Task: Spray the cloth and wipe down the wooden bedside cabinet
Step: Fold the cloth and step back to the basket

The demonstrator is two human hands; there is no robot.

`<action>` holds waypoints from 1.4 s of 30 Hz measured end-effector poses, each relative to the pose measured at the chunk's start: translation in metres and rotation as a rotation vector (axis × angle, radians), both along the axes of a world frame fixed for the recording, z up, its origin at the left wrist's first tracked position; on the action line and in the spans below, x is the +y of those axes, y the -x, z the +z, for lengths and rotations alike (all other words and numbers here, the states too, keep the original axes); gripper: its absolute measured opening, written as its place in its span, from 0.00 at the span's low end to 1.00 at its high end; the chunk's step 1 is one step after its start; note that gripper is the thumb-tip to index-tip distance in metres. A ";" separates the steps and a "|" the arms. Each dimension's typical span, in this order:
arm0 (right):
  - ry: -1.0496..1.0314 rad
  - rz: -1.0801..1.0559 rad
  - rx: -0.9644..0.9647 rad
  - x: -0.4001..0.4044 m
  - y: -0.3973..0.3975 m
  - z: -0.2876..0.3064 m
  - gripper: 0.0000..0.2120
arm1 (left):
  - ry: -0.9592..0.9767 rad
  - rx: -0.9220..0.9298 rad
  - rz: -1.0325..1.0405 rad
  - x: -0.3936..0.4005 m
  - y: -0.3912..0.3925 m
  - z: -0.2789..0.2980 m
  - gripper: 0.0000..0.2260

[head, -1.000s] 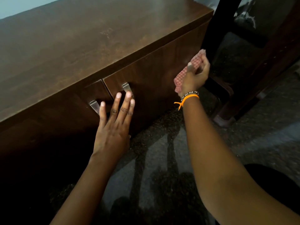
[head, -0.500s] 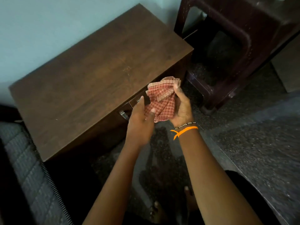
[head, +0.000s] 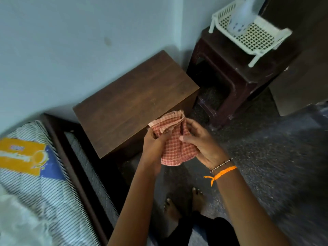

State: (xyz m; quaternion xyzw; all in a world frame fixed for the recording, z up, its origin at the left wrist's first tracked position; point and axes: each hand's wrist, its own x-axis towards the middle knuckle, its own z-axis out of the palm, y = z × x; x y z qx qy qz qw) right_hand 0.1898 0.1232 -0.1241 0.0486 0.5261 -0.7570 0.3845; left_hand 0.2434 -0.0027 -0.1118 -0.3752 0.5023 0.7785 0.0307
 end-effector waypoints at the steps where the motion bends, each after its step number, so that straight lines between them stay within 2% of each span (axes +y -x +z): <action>1: -0.016 -0.001 -0.022 0.004 -0.004 0.005 0.21 | -0.010 0.000 0.002 0.003 -0.002 0.005 0.15; 3: -0.054 0.021 -0.047 0.015 -0.013 0.032 0.20 | -0.065 -0.014 0.024 0.010 -0.013 0.033 0.13; 6: -0.216 0.089 -0.031 0.030 -0.021 0.061 0.15 | -0.159 -0.047 0.076 0.020 -0.027 0.061 0.14; 8: -0.301 0.102 0.031 0.036 -0.026 0.076 0.13 | -0.220 -0.072 0.079 0.024 -0.035 0.070 0.15; 10: -0.377 0.054 0.185 0.039 -0.030 0.096 0.12 | -0.239 -0.147 0.051 0.029 -0.043 0.081 0.14; 12: -0.524 0.072 0.489 0.042 -0.032 0.117 0.13 | -0.045 -0.268 -0.053 0.034 -0.048 0.090 0.12; 13: -0.627 0.125 0.677 0.043 -0.033 0.127 0.14 | 0.134 -0.295 -0.107 0.034 -0.052 0.094 0.17; 14: -0.743 0.202 0.853 0.045 -0.033 0.135 0.14 | 0.332 -0.246 -0.147 0.031 -0.055 0.097 0.25; 15: -0.845 0.281 0.993 0.045 -0.035 0.143 0.14 | 0.494 -0.103 -0.198 0.028 -0.057 0.101 0.32; 17: -0.942 0.357 1.130 0.048 -0.038 0.160 0.11 | 0.738 0.257 -0.347 0.026 -0.060 0.118 0.36; 19: -0.857 0.324 1.109 0.053 -0.037 0.175 0.09 | 0.895 0.434 -0.503 0.027 -0.053 0.134 0.31; 21: -0.729 0.258 1.030 0.060 -0.031 0.188 0.11 | 1.036 0.466 -0.613 0.026 -0.045 0.148 0.19; 23: -0.655 0.197 0.956 0.071 -0.022 0.200 0.12 | 1.066 0.433 -0.667 0.026 -0.040 0.157 0.10; 27: -0.563 0.145 0.853 0.089 -0.008 0.211 0.14 | 0.782 0.339 -0.628 0.024 -0.034 0.165 0.04; 33: -0.367 0.092 0.713 0.106 0.009 0.214 0.16 | 0.473 0.394 -0.524 0.032 -0.026 0.165 0.07; 34: -0.290 0.084 0.683 0.107 0.012 0.214 0.16 | 0.389 0.432 -0.505 0.035 -0.025 0.165 0.10; 36: -0.121 0.057 0.592 0.109 0.021 0.215 0.16 | 0.245 0.468 -0.492 0.039 -0.023 0.165 0.22; 38: -0.019 0.039 0.480 0.109 0.030 0.216 0.15 | 0.209 0.427 -0.522 0.044 -0.016 0.166 0.29; 40: -0.027 0.019 0.391 0.107 0.044 0.213 0.13 | 0.252 0.366 -0.558 0.047 -0.005 0.164 0.21; 42: -0.053 -0.050 0.291 0.105 0.057 0.208 0.08 | 0.241 0.320 -0.507 0.049 0.007 0.162 0.11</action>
